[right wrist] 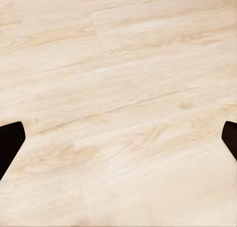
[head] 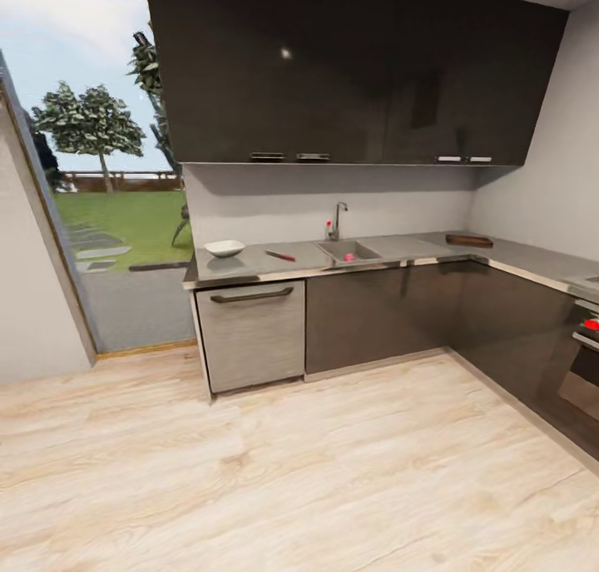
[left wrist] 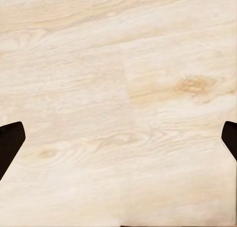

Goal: In the kitchen, take the Vidalia onion out of the sink, dice it on the chopping board with the paring knife, put the diced onion into the bowl on the countertop, then place both the paring knife and the chopping board into the sink.

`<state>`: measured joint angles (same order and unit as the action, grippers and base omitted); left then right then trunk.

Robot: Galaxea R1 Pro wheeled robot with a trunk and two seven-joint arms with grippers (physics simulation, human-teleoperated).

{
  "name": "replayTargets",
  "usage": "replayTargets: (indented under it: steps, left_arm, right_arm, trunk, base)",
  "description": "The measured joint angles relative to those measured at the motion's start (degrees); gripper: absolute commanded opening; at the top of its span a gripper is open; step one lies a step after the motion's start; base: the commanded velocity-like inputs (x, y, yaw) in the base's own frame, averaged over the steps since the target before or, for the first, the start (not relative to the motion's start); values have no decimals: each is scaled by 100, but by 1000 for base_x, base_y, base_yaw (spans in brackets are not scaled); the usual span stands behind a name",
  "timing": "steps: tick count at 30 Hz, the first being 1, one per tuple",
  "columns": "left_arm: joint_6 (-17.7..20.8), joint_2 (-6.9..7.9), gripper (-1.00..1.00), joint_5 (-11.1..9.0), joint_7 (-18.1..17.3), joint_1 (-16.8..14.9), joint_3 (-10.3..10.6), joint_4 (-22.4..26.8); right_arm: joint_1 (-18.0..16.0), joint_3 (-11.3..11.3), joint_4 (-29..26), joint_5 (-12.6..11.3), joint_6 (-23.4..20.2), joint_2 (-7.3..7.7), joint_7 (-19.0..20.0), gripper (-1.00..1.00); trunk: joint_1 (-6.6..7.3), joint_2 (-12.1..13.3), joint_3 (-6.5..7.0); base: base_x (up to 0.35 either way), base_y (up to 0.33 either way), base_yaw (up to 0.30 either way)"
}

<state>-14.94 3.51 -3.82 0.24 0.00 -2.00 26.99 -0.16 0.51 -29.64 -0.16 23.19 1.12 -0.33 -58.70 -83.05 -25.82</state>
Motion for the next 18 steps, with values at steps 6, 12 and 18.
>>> replayTargets:
  steps: [6, 12, 18]
  left_arm:
    - [0, 0, 100, 0, 0, 0, 1, 2]
    - [0, 0, 100, 0, 0, 0, 1, 4]
    - [0, 0, 100, 0, 0, 0, 3, 4]
  right_arm:
    - [0, 0, 0, -1, 1, 0, 0, 100]
    - [0, 0, 0, -1, 0, -1, 1, 100]
    - [0, -2, 0, -1, 0, -3, -1, 100]
  trunk:
    - [0, 0, 0]
    - [0, 0, 0]
    - [0, 0, 0]
  base:
    - [284, -206, 194]
    - [284, -206, 204]
    - [284, -206, 213]
